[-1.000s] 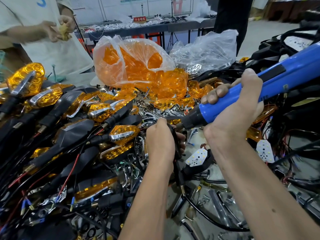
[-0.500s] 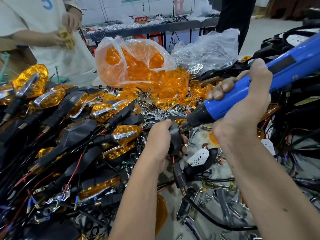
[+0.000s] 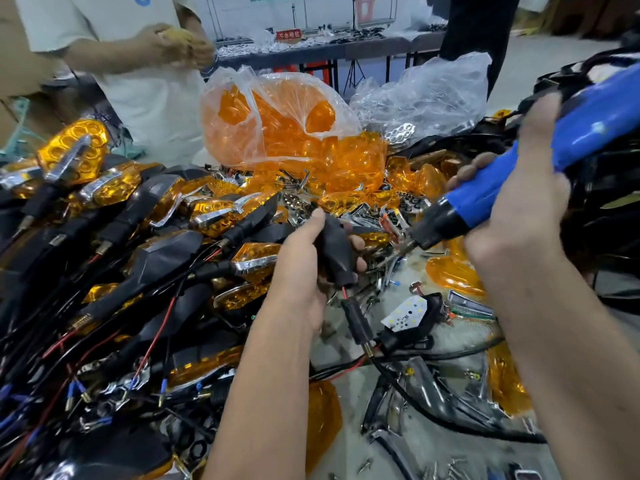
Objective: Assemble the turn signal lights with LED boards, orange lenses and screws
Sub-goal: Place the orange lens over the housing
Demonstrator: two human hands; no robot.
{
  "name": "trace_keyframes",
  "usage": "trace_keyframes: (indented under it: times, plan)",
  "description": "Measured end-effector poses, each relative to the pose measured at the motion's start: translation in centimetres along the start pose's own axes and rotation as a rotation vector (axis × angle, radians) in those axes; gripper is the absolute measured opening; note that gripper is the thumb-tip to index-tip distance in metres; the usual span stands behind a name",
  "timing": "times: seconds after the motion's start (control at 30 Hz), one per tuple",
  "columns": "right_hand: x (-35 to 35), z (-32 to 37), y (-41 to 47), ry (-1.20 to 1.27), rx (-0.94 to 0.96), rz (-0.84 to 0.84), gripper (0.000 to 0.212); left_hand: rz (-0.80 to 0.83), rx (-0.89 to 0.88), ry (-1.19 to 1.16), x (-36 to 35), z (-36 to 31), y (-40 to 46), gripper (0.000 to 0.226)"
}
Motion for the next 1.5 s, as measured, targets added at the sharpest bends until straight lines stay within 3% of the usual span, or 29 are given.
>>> trace_keyframes:
  times: [0.2, 0.3, 0.47, 0.57, 0.63, 0.73, 0.8, 0.87, 0.93, 1.13, 1.27, 1.4, 1.5]
  plan:
    - [1.8, -2.2, 1.1, -0.2, -0.272, -0.002, 0.037, 0.025, -0.024, -0.064, -0.1, 0.3, -0.2, 0.052]
    - [1.9, -2.8, 1.3, -0.375, -0.294, 0.03, 0.045, 0.09, -0.01, -0.11, -0.3, 0.4, -0.2, 0.06]
    - [1.2, -2.6, 0.6, -0.789, -0.182, 0.119, 0.055, 0.191, -0.049, -0.065, -0.7, 0.4, -0.3, 0.047]
    - [0.2, -2.1, -0.5, -1.201, 0.076, 0.23, 0.053, 0.218, -0.13, 0.006, -1.1, 0.6, -0.4, 0.046]
    - [-0.6, -1.7, -1.3, -1.301, 0.217, 0.36, 0.042, 0.219, -0.246, 0.123, -1.3, 0.8, -0.4, 0.044]
    - [-1.0, -2.1, -2.2, -1.266, 0.052, 0.648, 0.052, 0.121, -0.427, 0.433, -1.3, 1.0, -0.3, 0.055]
    - [-0.4, -3.0, -2.1, -1.254, 0.028, 0.711, 0.046, 0.073, -0.446, 0.543, -1.2, 1.5, -0.2, 0.071]
    - [0.1, -3.4, -1.6, -1.122, 0.029, 0.655, 0.032, 0.049, -0.455, 0.596, -1.2, 1.8, -0.2, 0.076]
    - [0.5, -3.3, -0.8, -0.938, -0.005, 0.53, 0.033, 0.044, -0.436, 0.607, -1.2, 1.9, -0.2, 0.072]
    - [1.4, -1.7, 0.5, -0.419, -0.1, 0.26, 0.027, 0.171, -0.271, 0.418, -1.8, 1.3, -0.9, 0.009]
    - [1.4, -1.6, 0.3, -0.372, -0.129, 0.223, 0.034, 0.124, -0.235, 0.496, -1.1, 0.7, -0.6, 0.024]
    - [0.7, -1.5, -0.2, -0.421, -0.169, 0.247, 0.047, 0.1, -0.35, 0.605, -0.2, -0.3, -0.6, 0.036]
    - [-0.1, -1.0, -0.3, -0.484, -0.133, 0.273, 0.043, 0.079, -0.412, 0.657, 0.1, -1.2, -1.2, 0.033]
Point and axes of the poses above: each hand's wrist, its own y-axis towards the middle knuckle, its own x-axis out of the back of the hand, z = x × y, the point moved 1 cm from there along y, towards the middle knuckle, and after that the axes turned 3 degrees about -y, right-handed, at the moved point
